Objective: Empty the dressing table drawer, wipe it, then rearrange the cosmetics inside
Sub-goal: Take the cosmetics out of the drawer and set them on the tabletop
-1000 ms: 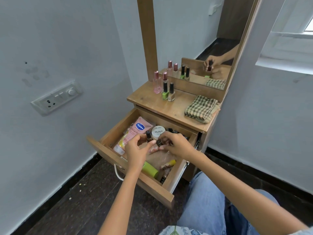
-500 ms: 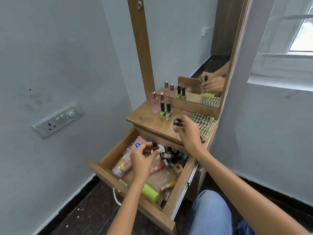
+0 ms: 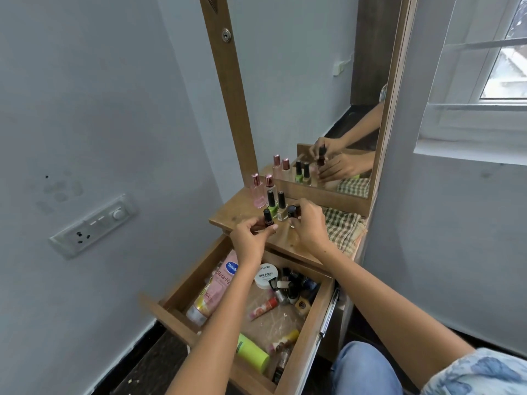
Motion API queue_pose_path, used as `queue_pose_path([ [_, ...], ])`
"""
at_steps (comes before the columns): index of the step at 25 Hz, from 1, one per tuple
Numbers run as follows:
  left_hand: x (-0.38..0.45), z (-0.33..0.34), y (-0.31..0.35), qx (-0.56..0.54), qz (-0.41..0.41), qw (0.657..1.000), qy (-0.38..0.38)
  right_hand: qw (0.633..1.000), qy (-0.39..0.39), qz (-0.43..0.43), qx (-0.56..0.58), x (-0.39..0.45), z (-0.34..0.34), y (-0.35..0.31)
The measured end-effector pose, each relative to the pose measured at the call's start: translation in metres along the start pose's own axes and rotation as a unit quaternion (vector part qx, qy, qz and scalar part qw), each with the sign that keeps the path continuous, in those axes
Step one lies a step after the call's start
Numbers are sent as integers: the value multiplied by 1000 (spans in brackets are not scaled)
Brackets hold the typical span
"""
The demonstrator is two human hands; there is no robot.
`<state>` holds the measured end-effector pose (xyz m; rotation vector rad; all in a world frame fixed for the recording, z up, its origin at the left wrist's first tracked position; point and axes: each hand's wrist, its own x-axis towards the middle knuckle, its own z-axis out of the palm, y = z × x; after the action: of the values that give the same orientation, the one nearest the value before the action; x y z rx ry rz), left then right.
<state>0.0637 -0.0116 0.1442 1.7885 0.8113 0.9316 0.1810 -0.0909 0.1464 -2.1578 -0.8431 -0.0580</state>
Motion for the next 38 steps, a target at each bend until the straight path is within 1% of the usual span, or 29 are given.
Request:
queue_pose_path([
  [8,23,19,1,44,-19,999,-10,999,-3,33,14,7,4,-1],
  [13,29,22,-4,34,-24,998,-38,999,-9,37,27,8,5,3],
  [18,27,23,-3,29,-7,999,-44,998,-16,47,25,10,12,0],
  [20,23,22,-5,53,5,998,-35,998,-16,54,20,10,13,-3],
  [22,18,19,-8,78,15,997,-10,997,-28,67,15,8,12,-3],
  [25,3,9,-13,88,18,996,12,995,-41,83,25,-2,8,-1],
  [27,-13,-1,-20,79,37,996,10,997,-30,66,32,-16,2,-6],
  [29,-32,-12,-27,67,56,996,-11,998,-12,32,47,-38,-3,-12],
  [32,-60,-30,-38,67,37,995,-64,997,-8,-32,65,-76,-9,-14],
  [33,-68,-35,-42,71,33,994,-79,996,-25,-66,62,-87,-9,-11],
  [35,-85,-42,-50,78,23,993,-88,986,-96,-133,37,-108,-8,-3],
  [38,-106,-45,-51,71,14,994,-77,967,-197,-160,-29,-124,-4,6],
])
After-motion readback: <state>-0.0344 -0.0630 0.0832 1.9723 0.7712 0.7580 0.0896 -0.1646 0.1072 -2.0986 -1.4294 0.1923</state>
